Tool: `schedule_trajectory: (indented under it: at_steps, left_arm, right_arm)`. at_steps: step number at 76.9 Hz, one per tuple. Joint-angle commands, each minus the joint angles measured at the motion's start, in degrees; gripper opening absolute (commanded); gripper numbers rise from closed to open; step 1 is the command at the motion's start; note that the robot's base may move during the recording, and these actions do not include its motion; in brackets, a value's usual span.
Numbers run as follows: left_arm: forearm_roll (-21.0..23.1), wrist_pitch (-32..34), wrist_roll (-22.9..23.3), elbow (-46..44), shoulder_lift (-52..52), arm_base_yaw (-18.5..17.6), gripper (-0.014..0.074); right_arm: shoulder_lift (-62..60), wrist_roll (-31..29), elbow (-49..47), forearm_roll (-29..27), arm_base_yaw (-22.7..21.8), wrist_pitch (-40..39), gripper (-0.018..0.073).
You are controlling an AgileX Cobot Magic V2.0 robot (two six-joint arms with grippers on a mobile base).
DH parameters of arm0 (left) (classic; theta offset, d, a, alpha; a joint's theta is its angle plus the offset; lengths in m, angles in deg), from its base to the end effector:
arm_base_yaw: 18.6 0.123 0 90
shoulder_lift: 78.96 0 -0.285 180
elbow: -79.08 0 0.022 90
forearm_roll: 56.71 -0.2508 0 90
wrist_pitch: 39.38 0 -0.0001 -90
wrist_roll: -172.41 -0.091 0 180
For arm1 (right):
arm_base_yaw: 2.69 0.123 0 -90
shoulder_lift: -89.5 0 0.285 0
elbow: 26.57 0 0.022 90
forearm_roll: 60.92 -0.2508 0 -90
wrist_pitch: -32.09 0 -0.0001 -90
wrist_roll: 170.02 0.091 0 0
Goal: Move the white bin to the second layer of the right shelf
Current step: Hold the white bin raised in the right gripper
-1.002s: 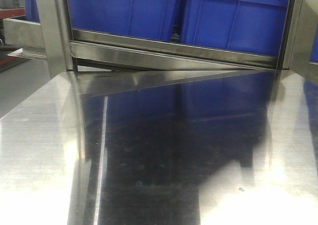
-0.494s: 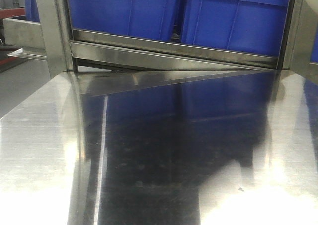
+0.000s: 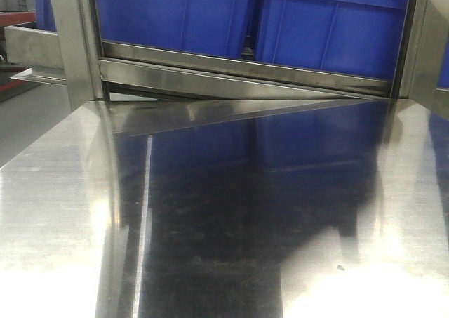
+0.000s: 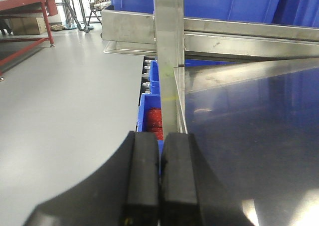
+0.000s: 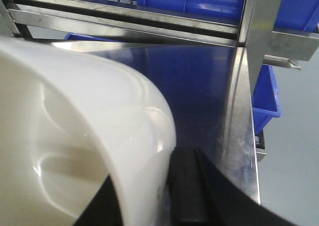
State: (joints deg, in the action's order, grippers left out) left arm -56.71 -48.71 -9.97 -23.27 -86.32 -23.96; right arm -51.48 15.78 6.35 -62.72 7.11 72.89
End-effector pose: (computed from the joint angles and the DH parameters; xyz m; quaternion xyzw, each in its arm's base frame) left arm 0.0558 -0.0052 0.1963 0.0495 0.7317 -0.0177 0.6796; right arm 0.0924 0.0179 0.3659 -0.0248 0.8322 0.0901 0.5466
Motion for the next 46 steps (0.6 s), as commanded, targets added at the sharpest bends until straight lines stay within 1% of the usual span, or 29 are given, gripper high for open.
schedule_trajectory:
  at_steps: [1, 46]
  left_arm:
    - [0.00, 4.90, 0.18, 2.11, 0.81, -0.26, 0.0085]
    - [0.00, 4.90, 0.18, 2.11, 0.81, -0.26, 0.0085]
  right_arm:
    - [0.02, -0.34, -1.78, -0.17, -0.42, -5.51, 0.0056]
    - [0.02, -0.34, -1.78, -0.17, -0.36, -5.50, 0.0056]
